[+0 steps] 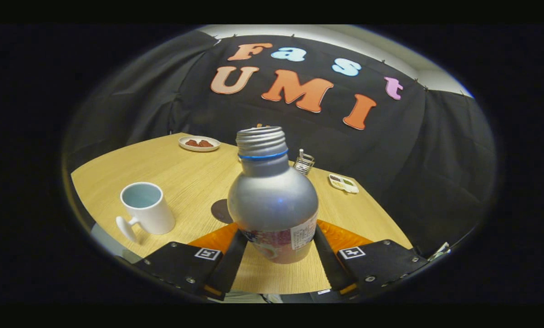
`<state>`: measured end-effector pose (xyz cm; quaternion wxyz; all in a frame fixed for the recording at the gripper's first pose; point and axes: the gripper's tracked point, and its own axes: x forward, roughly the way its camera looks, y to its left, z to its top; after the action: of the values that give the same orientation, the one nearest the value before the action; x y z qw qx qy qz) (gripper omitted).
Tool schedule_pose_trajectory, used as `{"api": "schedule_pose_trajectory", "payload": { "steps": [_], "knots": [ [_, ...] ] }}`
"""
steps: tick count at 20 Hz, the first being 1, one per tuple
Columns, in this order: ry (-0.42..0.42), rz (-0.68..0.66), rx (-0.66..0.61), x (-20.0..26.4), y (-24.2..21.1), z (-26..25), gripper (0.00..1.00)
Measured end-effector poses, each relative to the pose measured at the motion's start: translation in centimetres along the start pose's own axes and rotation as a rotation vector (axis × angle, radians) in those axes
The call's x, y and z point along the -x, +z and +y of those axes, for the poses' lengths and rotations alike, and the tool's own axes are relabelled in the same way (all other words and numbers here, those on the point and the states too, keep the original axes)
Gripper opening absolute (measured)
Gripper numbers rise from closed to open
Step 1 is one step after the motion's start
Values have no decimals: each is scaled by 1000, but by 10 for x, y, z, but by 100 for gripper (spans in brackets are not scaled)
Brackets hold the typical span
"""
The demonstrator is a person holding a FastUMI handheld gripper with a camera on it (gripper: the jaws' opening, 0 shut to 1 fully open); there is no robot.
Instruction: Take the bottle from table, then pour the juice into the cup, finally place the bottle on the coaster
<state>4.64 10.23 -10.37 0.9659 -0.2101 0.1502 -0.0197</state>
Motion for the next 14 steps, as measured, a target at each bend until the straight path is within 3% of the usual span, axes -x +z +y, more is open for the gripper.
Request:
{"api": "schedule_pose_trajectory", "payload": {
  "steps": [6,14],
  "knots": [
    [14,-7,140,-2,9,30,79],
    [-50,-21,445,-8,19,48,79]
  ]
}}
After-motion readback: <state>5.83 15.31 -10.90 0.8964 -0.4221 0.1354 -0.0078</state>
